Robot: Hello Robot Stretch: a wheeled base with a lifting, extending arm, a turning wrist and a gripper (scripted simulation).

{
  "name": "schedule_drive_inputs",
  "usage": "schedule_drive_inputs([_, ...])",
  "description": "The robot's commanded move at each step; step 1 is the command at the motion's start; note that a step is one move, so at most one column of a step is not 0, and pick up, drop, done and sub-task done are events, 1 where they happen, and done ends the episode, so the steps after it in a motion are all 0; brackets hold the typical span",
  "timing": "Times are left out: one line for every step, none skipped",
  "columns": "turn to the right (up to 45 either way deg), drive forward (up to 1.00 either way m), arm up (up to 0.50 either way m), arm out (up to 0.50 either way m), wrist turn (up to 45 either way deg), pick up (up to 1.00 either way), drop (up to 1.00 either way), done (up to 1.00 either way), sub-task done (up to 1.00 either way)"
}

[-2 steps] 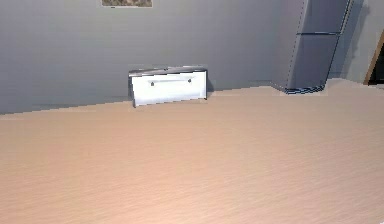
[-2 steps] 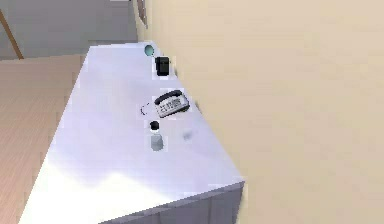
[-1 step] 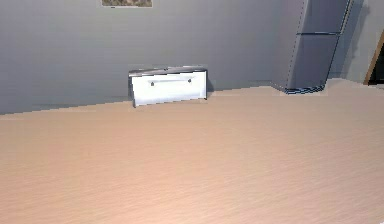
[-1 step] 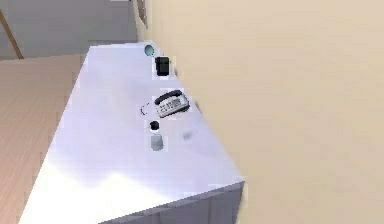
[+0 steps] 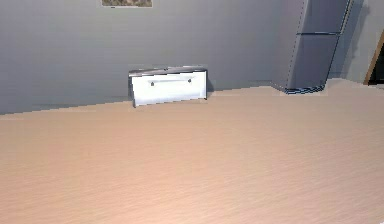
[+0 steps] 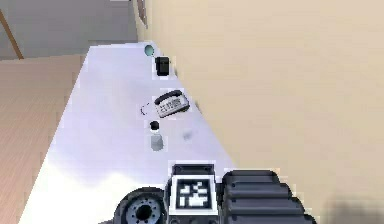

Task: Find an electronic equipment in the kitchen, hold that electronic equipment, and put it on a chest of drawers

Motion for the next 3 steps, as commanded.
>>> schedule_drive_inputs([0.0,0.0,0.0,0.46,0.0,0.0,0.0,0.0,0.0])
schedule_drive_inputs([0.0,0.0,0.0,0.0,45.0,0.0,0.0,0.0,0.0])
schedule_drive_inputs([0.0,0.0,0.0,0.0,45.0,0.0,0.0,0.0,0.0])
